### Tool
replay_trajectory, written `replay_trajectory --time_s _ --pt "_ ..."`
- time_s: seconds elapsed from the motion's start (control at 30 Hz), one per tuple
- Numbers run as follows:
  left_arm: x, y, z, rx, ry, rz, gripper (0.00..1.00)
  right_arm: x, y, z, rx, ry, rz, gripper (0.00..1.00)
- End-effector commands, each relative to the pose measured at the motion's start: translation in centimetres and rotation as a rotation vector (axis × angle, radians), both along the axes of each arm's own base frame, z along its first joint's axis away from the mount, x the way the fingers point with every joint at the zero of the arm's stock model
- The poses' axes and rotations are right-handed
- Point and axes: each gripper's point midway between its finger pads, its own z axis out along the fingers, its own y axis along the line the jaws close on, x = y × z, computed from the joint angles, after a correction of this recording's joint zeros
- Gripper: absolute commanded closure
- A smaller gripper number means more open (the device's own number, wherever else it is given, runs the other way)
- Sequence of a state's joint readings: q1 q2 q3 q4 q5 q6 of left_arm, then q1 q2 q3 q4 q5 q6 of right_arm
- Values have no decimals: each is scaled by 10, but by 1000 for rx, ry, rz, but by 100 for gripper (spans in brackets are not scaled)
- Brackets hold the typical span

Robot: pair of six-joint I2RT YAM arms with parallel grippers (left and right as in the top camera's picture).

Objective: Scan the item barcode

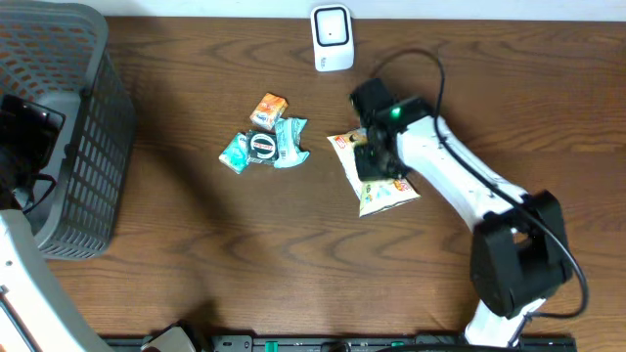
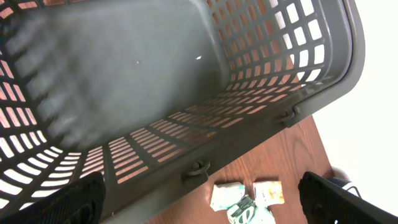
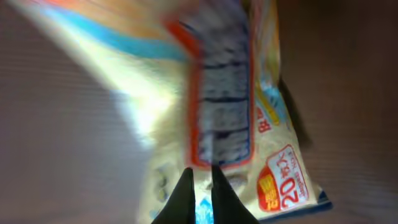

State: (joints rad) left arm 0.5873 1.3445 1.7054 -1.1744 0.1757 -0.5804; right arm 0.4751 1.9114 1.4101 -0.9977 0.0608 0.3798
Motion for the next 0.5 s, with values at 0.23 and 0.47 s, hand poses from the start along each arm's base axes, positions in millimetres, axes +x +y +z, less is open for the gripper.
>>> replay_trajectory --time_s 0.23,0.47 --pt "-2 0 8 8 -20 10 2 -17 -55 -14 -162 68 -131 92" --pt "-2 0 8 8 -20 11 2 20 -43 62 -82 -9 -128 85"
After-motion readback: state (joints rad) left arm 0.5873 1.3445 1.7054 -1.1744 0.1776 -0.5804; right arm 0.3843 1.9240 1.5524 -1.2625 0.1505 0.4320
